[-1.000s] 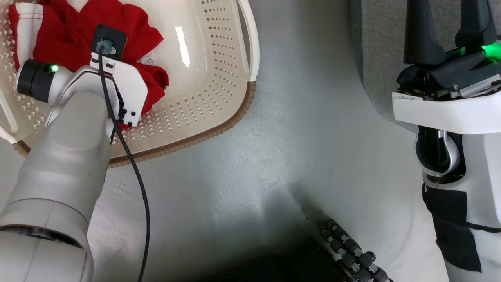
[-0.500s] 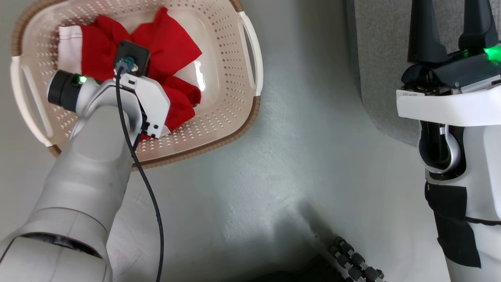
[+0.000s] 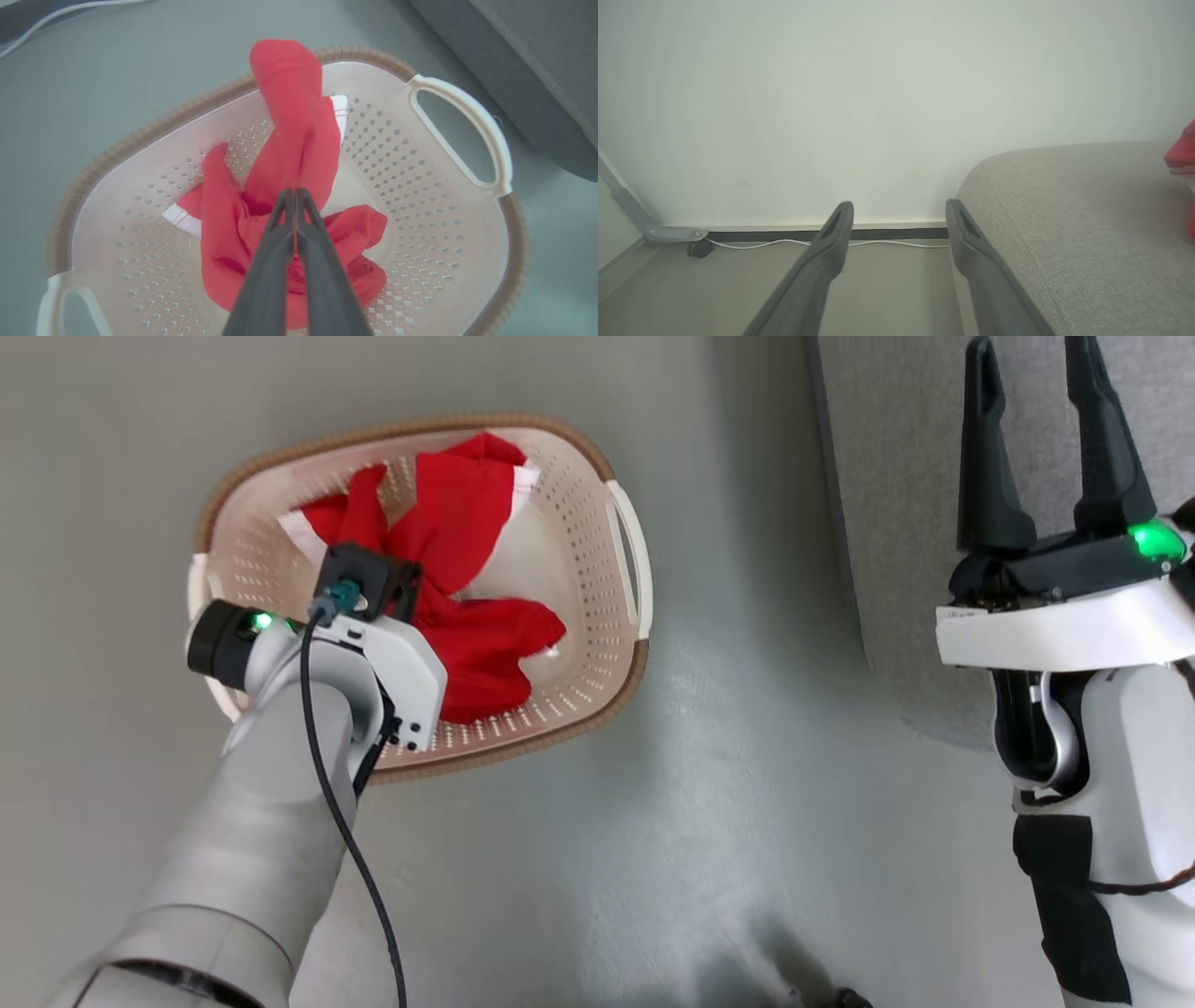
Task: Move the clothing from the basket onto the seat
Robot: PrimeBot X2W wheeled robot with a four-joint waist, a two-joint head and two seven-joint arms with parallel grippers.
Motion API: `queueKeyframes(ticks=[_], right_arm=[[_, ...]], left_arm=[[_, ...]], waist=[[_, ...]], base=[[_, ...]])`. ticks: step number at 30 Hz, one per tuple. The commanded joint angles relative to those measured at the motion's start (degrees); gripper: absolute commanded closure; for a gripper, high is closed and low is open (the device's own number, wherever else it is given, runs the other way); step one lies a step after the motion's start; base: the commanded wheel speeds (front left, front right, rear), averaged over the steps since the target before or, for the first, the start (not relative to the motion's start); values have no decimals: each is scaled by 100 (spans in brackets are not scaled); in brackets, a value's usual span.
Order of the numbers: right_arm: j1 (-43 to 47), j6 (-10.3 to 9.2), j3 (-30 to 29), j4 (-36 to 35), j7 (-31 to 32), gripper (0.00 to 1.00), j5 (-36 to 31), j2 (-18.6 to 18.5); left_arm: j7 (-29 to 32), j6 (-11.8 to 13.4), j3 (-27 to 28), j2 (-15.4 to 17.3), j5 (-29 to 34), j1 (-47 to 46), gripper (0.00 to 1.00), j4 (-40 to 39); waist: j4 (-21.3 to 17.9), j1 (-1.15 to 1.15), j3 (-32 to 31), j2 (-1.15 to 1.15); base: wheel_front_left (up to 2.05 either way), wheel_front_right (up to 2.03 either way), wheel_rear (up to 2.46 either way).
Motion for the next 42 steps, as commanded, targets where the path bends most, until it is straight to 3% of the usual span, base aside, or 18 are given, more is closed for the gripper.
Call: queueKeyframes(ticks=[1, 7, 17, 32, 42], right_arm=[[260, 17, 28, -73, -33, 0, -83, 27], [530, 17, -51, 112, -33, 0, -165, -62], [969, 17, -105, 350, -33, 0, -196, -206], [1576, 17, -137, 639, -33, 0, -231, -292], [1939, 17, -148, 781, -33, 0, -276, -279]], left_arm=[[-83, -46, 20, 68, -127, 234, 100, -193], [-143, -80, -243, 67, -575, 668, 100, -648], [-164, 86, -445, 66, -1079, 1204, 100, -1283], [-165, 200, -105, 66, -1023, 1785, 100, -2313], [-165, 103, 182, 130, -728, 1851, 100, -3209]], waist=[[171, 0, -406, 0], [369, 0, -998, 0], [609, 0, -1913, 0], [793, 0, -2903, 0], [865, 0, -3292, 0]], base=[[0, 0, 0], [0, 0, 0], [0, 0, 0], [0, 0, 0], [0, 0, 0]])
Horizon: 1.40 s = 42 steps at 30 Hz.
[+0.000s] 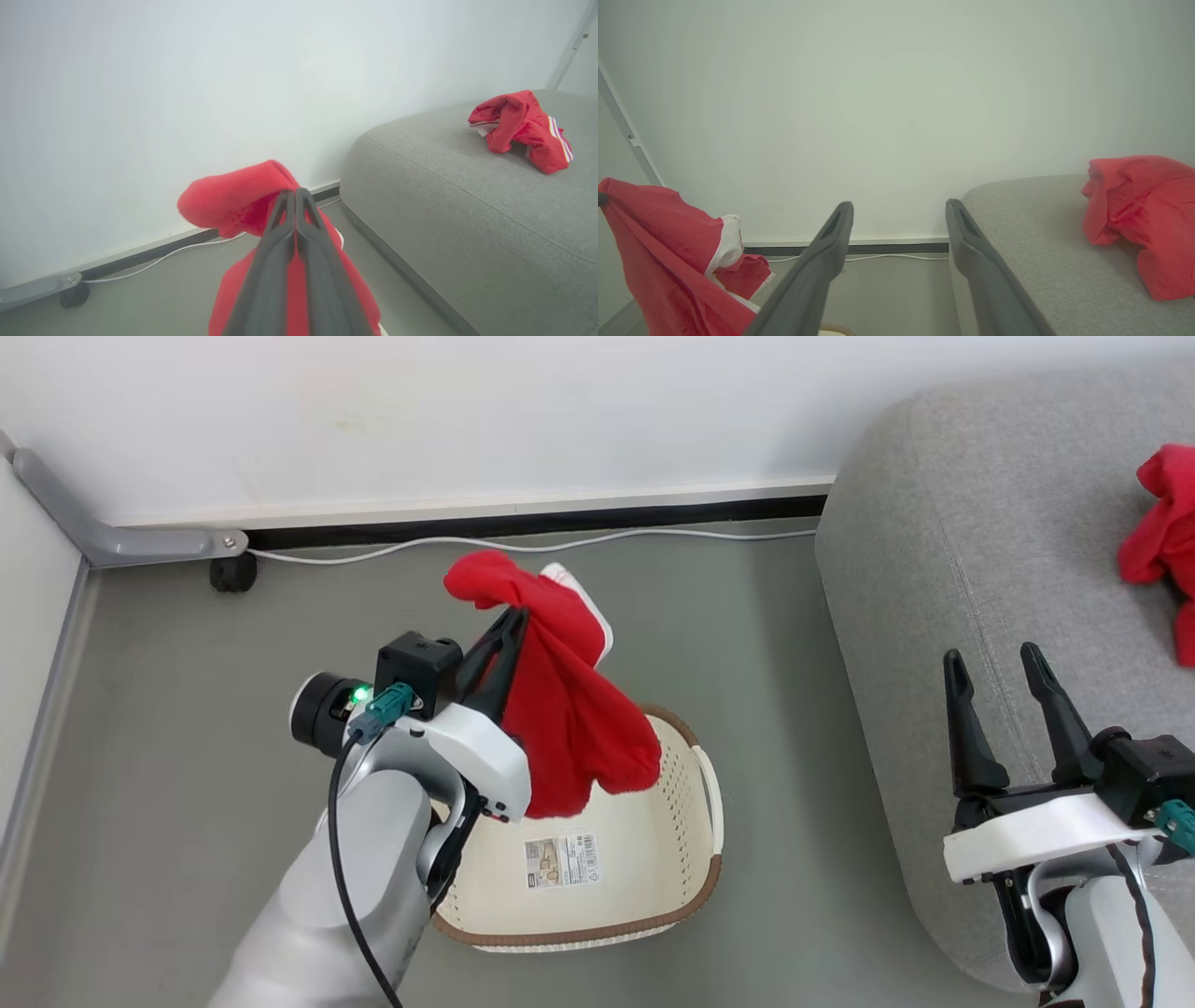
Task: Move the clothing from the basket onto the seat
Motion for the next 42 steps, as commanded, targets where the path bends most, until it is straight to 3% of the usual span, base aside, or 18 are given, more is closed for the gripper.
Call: queueKeyframes(ticks=[1, 16, 29, 34, 42], right_arm=[[-5, 17, 113, -112, -34, 0, -36, -35], [126, 17, 71, 0, -34, 0, -49, 13], [45, 17, 147, 6, -34, 0, -55, 21], [-186, 17, 691, -131, -34, 0, 34, -92], [-911, 17, 2334, -86, -34, 0, 574, -628]], left_arm=[[-75, -23, 219, 112, 73, -81, 100, -294], [-75, -136, 305, 194, 306, -485, 100, -1635], [65, -129, 164, 241, 368, -865, 100, -2094], [83, -123, 95, 221, 347, -904, 100, -2139], [62, -114, -2, 188, 308, -947, 100, -2119]], waist=[[17, 0, -37, 0], [104, 0, -149, 0], [128, 0, -100, 0], [137, 0, -98, 0], [227, 0, -83, 0]], base=[[0, 0, 0], [0, 0, 0], [0, 0, 0], [0, 0, 0], [0, 0, 0]])
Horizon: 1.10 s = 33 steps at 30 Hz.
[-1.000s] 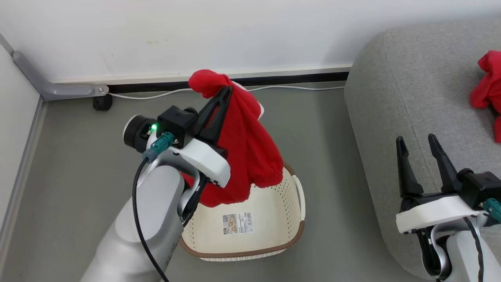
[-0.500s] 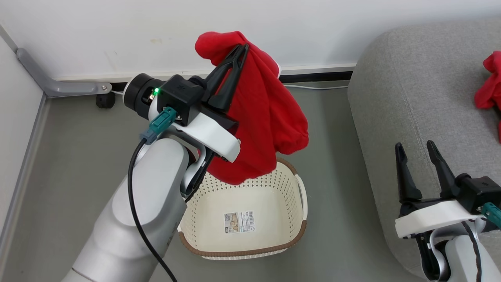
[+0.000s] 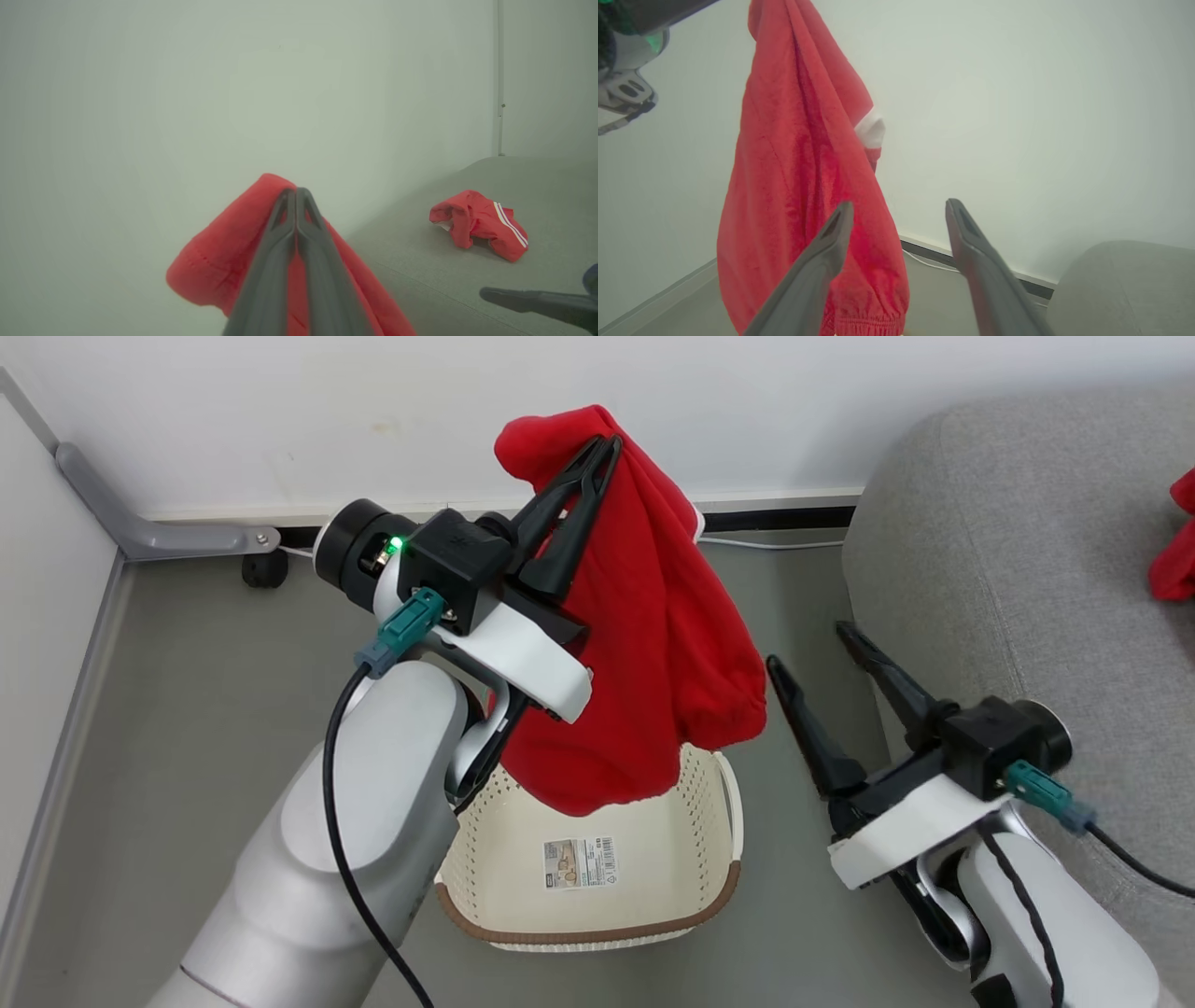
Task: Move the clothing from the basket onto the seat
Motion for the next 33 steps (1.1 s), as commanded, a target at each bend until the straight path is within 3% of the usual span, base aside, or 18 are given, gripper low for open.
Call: queueKeyframes(ticks=[1, 9, 16, 23, 31, 32, 33], right_arm=[[-282, 17, 315, -75, -34, 0, 126, -134], [-1330, 17, 1779, 379, -34, 0, 830, -785], [-2156, 17, 2800, 829, -34, 0, 1494, -1098], [-2710, 17, 3531, 1282, -31, 0, 1968, -1073], [-3071, 17, 4466, 1794, -10, 0, 2891, -684], [-3077, 17, 4516, 1830, -15, 39, 2956, -642], [-3084, 17, 4546, 1859, -21, 60, 3004, -607]], left_arm=[[-11, 3, 149, 112, -18, -292, 100, -159], [-50, 2, -36, 68, -27, -278, 100, -201], [-73, -8, -256, 27, -63, -285, 100, -263], [-81, -19, -456, 2, -144, -307, 100, -264], [-96, 25, -625, -13, -253, -346, 100, -252], [-99, 35, -642, -14, -264, -347, 100, -252], [-101, 43, -659, -15, -275, -344, 100, -245]], waist=[[29, 0, 9, 0], [190, 0, 18, 0], [354, 0, 43, 0], [499, 0, 69, 0], [621, 0, 133, 0], [629, 0, 140, 0], [633, 0, 147, 0]], base=[[0, 0, 0], [0, 0, 0], [0, 0, 0], [0, 0, 0], [0, 0, 0], [0, 0, 0], [0, 0, 0]])
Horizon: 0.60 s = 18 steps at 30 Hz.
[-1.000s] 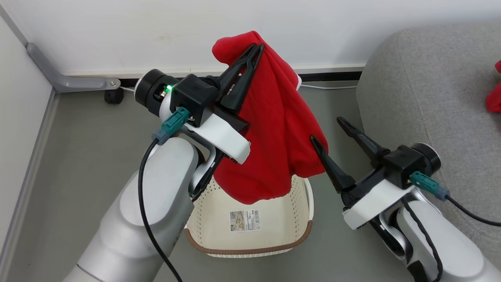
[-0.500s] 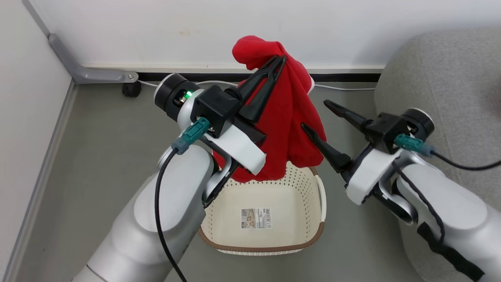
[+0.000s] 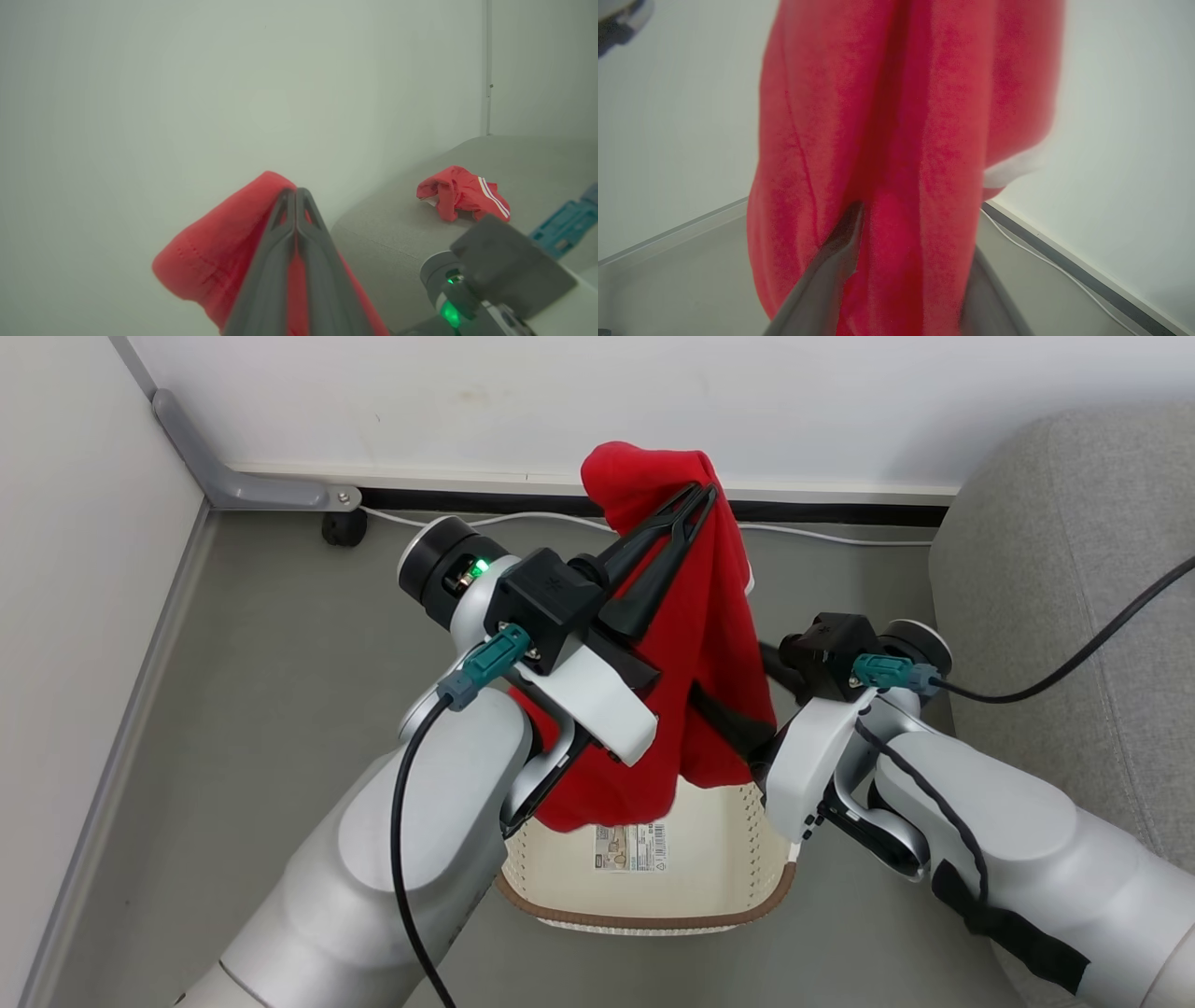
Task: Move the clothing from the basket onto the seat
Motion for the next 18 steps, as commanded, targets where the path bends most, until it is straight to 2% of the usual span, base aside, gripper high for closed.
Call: queueKeyframes(ticks=[1, 7, 8, 9, 10, 11, 18], right_arm=[[-23, 16, -20, -5, -28, 100, 61, 13], [107, 16, -330, -140, -35, 100, 9, 7], [156, 16, -423, -173, -35, 100, -29, -5], [202, 16, -525, -213, -35, 100, -79, -10], [259, 16, -629, -251, -36, 100, -130, -14], [328, 16, -722, -288, -36, 100, -174, -10], [756, 16, -1344, -530, -36, 100, -517, -18]], left_arm=[[-44, 41, 155, 61, -52, -268, 100, -142], [-64, 63, 140, 58, -165, -198, 100, -87], [-68, 62, 141, 57, -181, -171, 84, -67], [-71, 65, 143, 57, -189, -145, 62, -46], [-73, 60, 140, 57, -203, -116, 16, -21], [-75, 56, 143, 57, -218, -90, 0, 2], [-82, 37, 215, 55, -178, 39, 0, 107]], waist=[[1, 0, 6, 0], [-62, 0, -4, 0], [-84, 0, -6, 0], [-115, 0, -3, 0], [-139, 0, -6, 0], [-169, 0, -9, 0], [-345, 0, -43, 0]], base=[[0, 0, 0], [0, 0, 0], [0, 0, 0], [0, 0, 0], [0, 0, 0], [0, 0, 0], [0, 0, 0]])
